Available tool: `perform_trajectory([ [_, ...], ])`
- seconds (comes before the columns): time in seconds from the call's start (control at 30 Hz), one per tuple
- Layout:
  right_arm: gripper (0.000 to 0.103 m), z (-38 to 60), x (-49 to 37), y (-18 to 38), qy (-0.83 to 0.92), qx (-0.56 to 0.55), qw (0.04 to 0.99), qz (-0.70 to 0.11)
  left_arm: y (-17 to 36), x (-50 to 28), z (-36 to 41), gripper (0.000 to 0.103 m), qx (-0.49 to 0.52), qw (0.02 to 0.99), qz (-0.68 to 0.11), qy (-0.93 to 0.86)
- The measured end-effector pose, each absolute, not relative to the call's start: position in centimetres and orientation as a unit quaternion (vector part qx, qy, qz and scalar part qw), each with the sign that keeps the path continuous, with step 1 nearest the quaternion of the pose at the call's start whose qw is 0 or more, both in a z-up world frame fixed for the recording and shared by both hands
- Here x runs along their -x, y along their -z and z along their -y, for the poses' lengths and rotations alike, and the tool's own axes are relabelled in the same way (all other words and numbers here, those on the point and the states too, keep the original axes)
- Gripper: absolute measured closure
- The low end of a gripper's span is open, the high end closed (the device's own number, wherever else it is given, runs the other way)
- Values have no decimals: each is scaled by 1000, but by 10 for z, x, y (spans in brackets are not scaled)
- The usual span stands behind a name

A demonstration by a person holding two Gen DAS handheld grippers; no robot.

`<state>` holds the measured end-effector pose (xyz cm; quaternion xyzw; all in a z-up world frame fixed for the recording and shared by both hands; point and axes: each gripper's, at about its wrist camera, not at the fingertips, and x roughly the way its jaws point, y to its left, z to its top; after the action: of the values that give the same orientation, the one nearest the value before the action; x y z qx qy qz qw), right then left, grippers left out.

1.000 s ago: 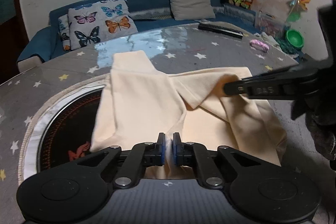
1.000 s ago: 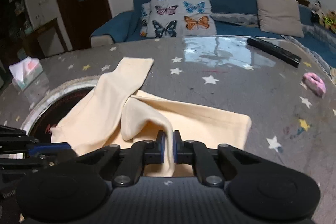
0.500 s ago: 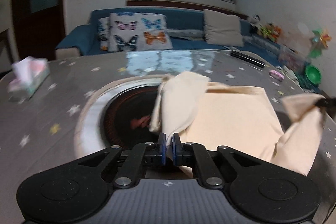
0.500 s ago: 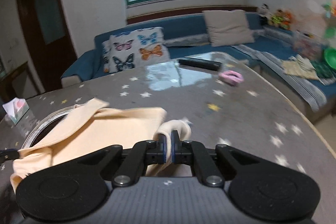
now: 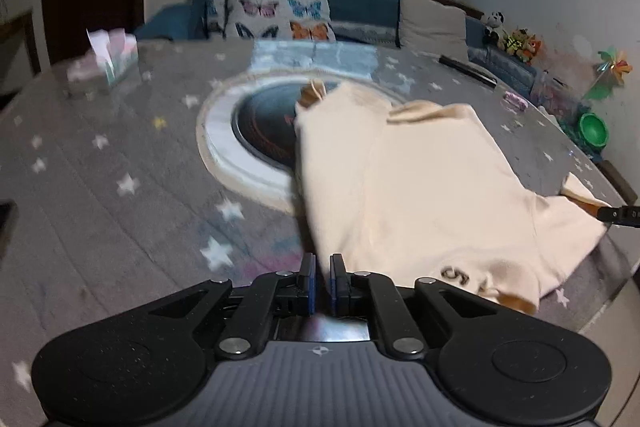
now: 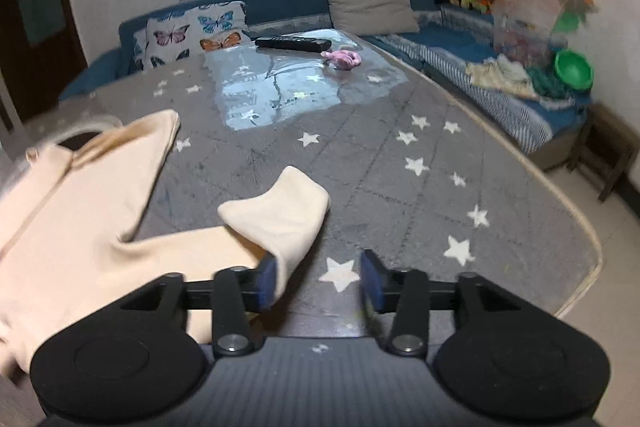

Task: Fold clothes

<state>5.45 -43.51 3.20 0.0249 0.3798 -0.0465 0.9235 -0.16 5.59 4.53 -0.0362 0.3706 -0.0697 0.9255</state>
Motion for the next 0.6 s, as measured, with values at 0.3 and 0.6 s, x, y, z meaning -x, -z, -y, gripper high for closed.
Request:
perform_trajectory([
  [0.3, 31, 407, -85, -14, 67, 109, 919, -373, -62, -24, -27, 54, -18, 939, -335, 75],
  [0.6, 27, 448, -95, -40, 137, 81, 933, -323, -49, -86, 18, 54, -66, 934, -335, 102],
])
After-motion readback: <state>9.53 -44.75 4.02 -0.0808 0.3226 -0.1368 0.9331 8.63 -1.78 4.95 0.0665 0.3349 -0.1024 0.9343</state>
